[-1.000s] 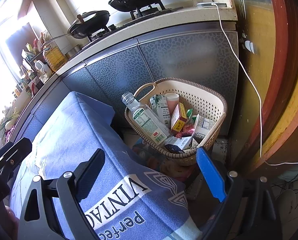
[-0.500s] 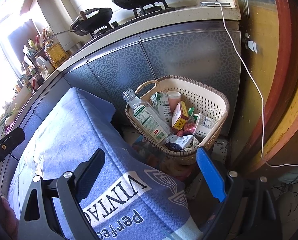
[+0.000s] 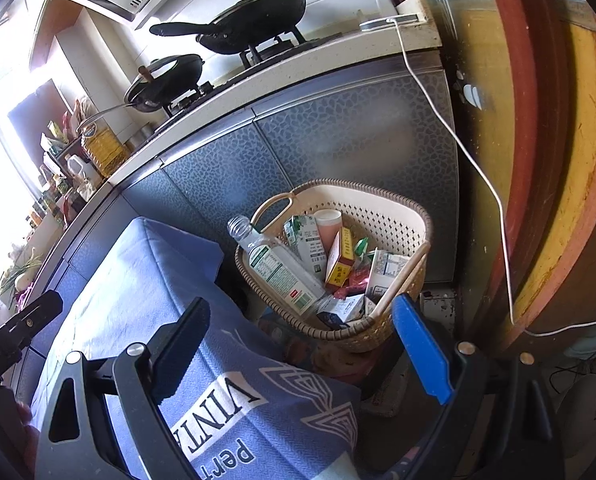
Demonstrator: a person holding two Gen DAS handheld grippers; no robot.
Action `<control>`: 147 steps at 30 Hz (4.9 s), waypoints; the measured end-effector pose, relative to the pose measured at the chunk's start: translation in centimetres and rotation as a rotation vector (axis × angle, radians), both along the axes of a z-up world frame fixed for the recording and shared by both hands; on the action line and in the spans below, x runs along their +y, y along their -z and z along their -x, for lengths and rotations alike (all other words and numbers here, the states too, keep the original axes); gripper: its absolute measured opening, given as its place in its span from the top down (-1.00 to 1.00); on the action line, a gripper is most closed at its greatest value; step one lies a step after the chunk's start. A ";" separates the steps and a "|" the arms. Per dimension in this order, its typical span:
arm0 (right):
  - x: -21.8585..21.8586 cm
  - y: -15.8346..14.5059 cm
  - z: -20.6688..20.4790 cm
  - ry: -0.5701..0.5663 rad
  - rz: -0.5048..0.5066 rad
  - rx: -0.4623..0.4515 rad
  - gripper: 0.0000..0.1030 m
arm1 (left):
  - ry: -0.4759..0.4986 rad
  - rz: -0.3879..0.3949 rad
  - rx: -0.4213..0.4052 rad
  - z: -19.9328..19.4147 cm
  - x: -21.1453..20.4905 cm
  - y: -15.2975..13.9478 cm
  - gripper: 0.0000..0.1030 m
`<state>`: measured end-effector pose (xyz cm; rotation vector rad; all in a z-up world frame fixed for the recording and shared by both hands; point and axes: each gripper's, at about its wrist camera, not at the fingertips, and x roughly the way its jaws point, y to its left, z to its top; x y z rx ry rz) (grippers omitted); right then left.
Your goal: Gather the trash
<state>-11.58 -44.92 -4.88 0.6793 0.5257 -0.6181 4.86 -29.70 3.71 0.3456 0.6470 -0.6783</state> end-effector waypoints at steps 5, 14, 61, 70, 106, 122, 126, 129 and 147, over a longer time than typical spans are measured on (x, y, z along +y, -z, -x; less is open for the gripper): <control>-0.5 0.4 0.5 0.007 0.000 0.002 -0.77 | -0.010 -0.006 -0.037 0.3 -0.5 -0.6 -0.89; -1.8 0.6 1.2 0.024 -0.018 -0.015 -0.77 | 0.009 -0.008 -0.061 0.9 -1.3 -1.1 -0.89; -1.3 -2.4 1.4 0.015 0.023 -0.054 -0.77 | -0.017 -0.060 -0.045 1.5 -0.1 -1.0 -0.89; -0.2 -2.6 0.6 -0.009 0.029 -0.050 -0.77 | -0.040 -0.055 -0.029 0.9 0.5 -0.8 -0.89; 1.1 -3.8 -0.5 -0.043 0.054 -0.055 -0.77 | -0.005 -0.025 -0.068 1.9 1.1 -1.6 -0.89; 1.3 -4.3 -0.6 -0.047 0.061 -0.064 -0.77 | 0.032 -0.049 -0.079 2.7 0.6 -1.0 -0.89; 1.3 -4.3 -0.7 -0.049 0.062 -0.062 -0.77 | 0.036 -0.050 -0.076 2.8 0.6 -0.9 -0.89; 1.3 -4.3 -0.7 -0.049 0.062 -0.064 -0.77 | 0.038 -0.049 -0.074 2.9 0.7 -0.9 -0.89; 2.2 -4.4 -1.2 -0.066 0.067 -0.062 -0.77 | 0.050 -0.061 -0.061 3.3 0.9 -0.3 -0.89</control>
